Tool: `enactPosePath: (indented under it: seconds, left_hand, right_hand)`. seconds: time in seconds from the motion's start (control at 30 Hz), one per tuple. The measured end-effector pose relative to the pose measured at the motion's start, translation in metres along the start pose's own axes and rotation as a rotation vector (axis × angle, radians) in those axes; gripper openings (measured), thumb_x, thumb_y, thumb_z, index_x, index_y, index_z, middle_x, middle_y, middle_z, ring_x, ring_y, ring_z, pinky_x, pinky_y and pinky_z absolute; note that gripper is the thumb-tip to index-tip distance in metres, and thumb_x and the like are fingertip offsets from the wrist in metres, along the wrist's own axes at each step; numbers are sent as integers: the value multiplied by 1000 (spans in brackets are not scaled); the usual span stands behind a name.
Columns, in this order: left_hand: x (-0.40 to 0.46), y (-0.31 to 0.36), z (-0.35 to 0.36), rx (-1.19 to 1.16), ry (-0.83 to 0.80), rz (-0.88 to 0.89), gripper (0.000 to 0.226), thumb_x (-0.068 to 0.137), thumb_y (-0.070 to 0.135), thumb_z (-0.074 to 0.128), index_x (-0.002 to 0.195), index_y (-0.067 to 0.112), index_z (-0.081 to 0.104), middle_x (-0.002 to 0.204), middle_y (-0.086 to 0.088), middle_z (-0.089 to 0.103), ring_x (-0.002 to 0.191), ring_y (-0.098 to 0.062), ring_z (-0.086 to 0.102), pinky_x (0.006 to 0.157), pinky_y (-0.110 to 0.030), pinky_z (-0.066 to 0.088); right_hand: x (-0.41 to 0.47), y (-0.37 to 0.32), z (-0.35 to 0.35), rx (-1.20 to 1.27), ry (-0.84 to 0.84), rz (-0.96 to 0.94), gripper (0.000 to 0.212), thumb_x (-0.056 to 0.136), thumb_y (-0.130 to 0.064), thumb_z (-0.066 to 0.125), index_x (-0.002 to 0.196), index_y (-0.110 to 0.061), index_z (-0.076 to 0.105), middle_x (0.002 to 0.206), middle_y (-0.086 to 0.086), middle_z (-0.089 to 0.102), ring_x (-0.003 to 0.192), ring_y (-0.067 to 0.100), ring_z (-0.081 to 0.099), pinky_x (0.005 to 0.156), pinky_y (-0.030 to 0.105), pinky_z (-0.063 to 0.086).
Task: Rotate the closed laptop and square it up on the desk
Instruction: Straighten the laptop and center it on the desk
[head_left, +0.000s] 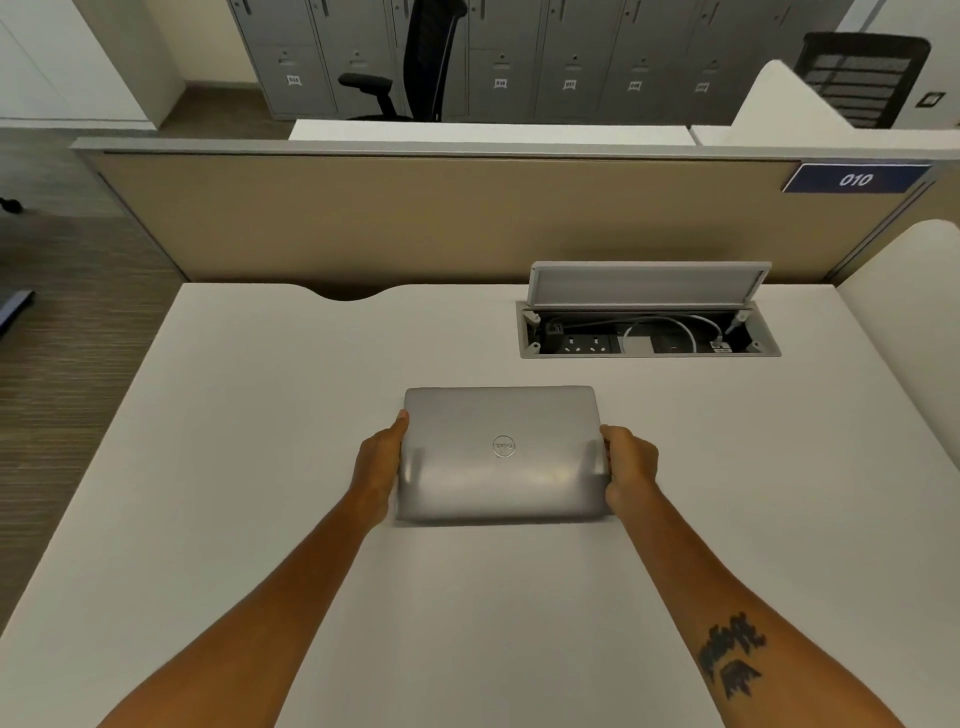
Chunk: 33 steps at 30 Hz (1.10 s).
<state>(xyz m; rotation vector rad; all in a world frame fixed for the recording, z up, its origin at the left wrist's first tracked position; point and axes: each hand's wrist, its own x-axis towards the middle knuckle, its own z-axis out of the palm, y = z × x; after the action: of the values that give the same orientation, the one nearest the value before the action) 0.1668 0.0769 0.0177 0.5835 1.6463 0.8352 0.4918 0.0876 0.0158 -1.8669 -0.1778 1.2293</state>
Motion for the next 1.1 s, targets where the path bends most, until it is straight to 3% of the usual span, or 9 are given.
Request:
enactPosePath:
  seconds: [0.17, 0.27, 0.4, 0.57, 0.83, 0.97, 1.1]
  left_hand:
    - [4, 4, 14, -29, -17, -5, 63, 102, 60, 52, 124, 6, 75, 119, -13, 78, 97, -27, 71, 82, -34, 54]
    - [7, 6, 19, -31, -19, -9, 64, 103, 60, 51, 125, 5, 74, 121, -15, 77, 101, -30, 71, 80, -33, 53]
    - [7, 11, 25, -40, -24, 6, 61, 106, 56, 47, 126, 4, 74, 113, -11, 76, 90, -22, 69, 74, -30, 52]
    - [4, 17, 29, -51, -36, 13, 57, 107, 56, 44, 123, 9, 73, 103, -4, 75, 88, -20, 69, 72, -28, 52]
    - [1, 22, 35, -46, -39, 27, 47, 109, 54, 40, 99, 22, 72, 98, 0, 73, 86, -18, 67, 69, -27, 50]
    - [0, 22, 35, -52, -40, 42, 48, 109, 53, 38, 106, 20, 72, 98, 0, 73, 85, -17, 67, 69, -27, 50]
    - [2, 21, 35, -53, -40, 45, 49, 109, 54, 38, 97, 21, 73, 95, -1, 73, 83, -18, 67, 69, -28, 50]
  right_hand:
    - [14, -11, -1, -24, 10, -9, 41, 83, -22, 74, 117, 0, 73, 120, 18, 74, 92, 30, 63, 62, 30, 46]
    - [19, -15, -1, -26, 21, -24, 38, 86, -20, 73, 118, 1, 71, 122, 18, 72, 92, 28, 60, 62, 30, 45]
    - [21, -18, 0, -27, 23, -30, 37, 88, -18, 73, 120, 1, 71, 123, 17, 72, 95, 28, 59, 67, 31, 45]
    - [22, -20, 2, -19, 36, -38, 38, 90, -18, 74, 123, -1, 70, 126, 16, 71, 103, 30, 60, 81, 37, 46]
    - [22, -21, 2, -35, 51, -41, 38, 92, -18, 74, 125, -2, 69, 124, 14, 69, 105, 30, 59, 83, 38, 47]
    - [22, -21, 3, -44, 51, -48, 37, 92, -18, 75, 124, -2, 69, 124, 15, 69, 105, 30, 59, 83, 38, 48]
    - [21, -22, 3, -27, 42, -51, 36, 92, -17, 75, 123, -2, 70, 118, 11, 68, 106, 30, 59, 84, 37, 46]
